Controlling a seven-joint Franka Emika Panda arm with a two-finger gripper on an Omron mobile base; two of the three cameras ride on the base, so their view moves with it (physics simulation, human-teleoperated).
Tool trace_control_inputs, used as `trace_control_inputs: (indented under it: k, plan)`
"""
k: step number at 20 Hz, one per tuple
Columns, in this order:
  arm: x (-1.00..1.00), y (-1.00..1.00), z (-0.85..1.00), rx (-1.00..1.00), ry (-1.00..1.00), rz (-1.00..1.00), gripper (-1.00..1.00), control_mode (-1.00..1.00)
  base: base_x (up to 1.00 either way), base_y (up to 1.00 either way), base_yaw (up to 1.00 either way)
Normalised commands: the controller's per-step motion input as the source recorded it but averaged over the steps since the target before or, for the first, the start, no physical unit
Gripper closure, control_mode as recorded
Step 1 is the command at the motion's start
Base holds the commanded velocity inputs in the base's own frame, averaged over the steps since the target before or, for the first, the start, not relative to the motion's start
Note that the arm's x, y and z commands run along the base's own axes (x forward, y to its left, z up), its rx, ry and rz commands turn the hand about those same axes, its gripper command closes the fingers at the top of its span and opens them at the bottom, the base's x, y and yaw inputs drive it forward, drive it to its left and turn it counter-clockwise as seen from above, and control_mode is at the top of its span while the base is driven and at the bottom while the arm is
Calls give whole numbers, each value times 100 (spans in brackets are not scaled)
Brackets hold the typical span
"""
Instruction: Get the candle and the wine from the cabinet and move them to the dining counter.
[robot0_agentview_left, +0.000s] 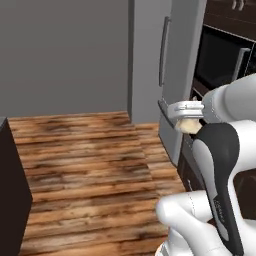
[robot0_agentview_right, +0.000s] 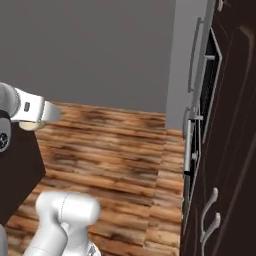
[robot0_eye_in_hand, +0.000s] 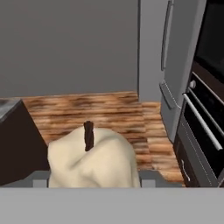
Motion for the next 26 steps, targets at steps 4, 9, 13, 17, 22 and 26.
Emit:
trace_control_inputs:
  k: [4, 9, 13, 17, 22, 26]
  plan:
    - [0, 0, 0, 0, 0, 0, 100, 100, 100, -18, 34]
    - [0, 0, 0, 0, 0, 0, 100, 100, 100, 0, 27]
    - [0, 0, 0, 0, 0, 0, 100, 100, 100, -25, 16]
    - [0, 0, 0, 0, 0, 0, 100, 100, 100, -26, 13]
    - [0, 0, 0, 0, 0, 0, 100, 100, 100, -9, 18]
    - [0, 0, 0, 0, 0, 0, 100, 100, 100, -9, 19]
